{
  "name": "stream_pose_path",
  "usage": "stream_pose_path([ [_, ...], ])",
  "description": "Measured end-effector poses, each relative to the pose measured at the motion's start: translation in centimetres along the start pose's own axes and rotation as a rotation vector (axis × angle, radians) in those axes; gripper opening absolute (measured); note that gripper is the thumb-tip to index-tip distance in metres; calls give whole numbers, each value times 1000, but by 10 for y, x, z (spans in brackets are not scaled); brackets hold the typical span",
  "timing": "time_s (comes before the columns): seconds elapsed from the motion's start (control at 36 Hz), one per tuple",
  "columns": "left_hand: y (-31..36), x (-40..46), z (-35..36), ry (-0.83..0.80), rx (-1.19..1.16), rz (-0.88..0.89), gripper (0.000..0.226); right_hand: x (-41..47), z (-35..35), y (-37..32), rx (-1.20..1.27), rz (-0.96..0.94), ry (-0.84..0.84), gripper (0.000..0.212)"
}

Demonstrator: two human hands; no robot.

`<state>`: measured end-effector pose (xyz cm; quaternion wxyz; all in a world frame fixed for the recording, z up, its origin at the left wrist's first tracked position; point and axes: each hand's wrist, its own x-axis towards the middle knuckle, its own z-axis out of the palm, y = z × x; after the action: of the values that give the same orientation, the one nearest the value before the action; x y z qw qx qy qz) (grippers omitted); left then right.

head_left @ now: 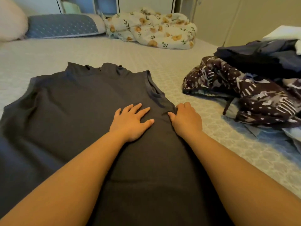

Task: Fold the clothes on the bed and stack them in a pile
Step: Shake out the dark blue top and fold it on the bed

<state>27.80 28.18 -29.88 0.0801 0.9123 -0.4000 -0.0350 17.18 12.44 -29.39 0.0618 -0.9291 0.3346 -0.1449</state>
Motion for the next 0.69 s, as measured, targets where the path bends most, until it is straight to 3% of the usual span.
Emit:
stream_pose_path([
  [0.14, -12, 36, 0, 64, -12, -15, 62, 53, 20, -17, 60, -52, 31, 51],
  [0.28, -21, 61, -1, 81, -19, -13, 60, 89, 32, -34, 113, -69, 131, 33],
  [0.39, -25, 70, 0, 91, -31, -28, 62, 100, 37, -36, 174, -65, 198, 31],
  [0.5, -19, 76, 2, 144, 28, 21, 58, 105, 35, -27, 374, 26, 131, 29],
  [0.58, -16, 83, 1, 143, 25, 70, 60, 120, 25, -17, 477, 143, 97, 41],
  [0.69, -23, 100, -4, 101, -28, 28, 66, 133, 14, 0, 302, 239, 51, 30],
])
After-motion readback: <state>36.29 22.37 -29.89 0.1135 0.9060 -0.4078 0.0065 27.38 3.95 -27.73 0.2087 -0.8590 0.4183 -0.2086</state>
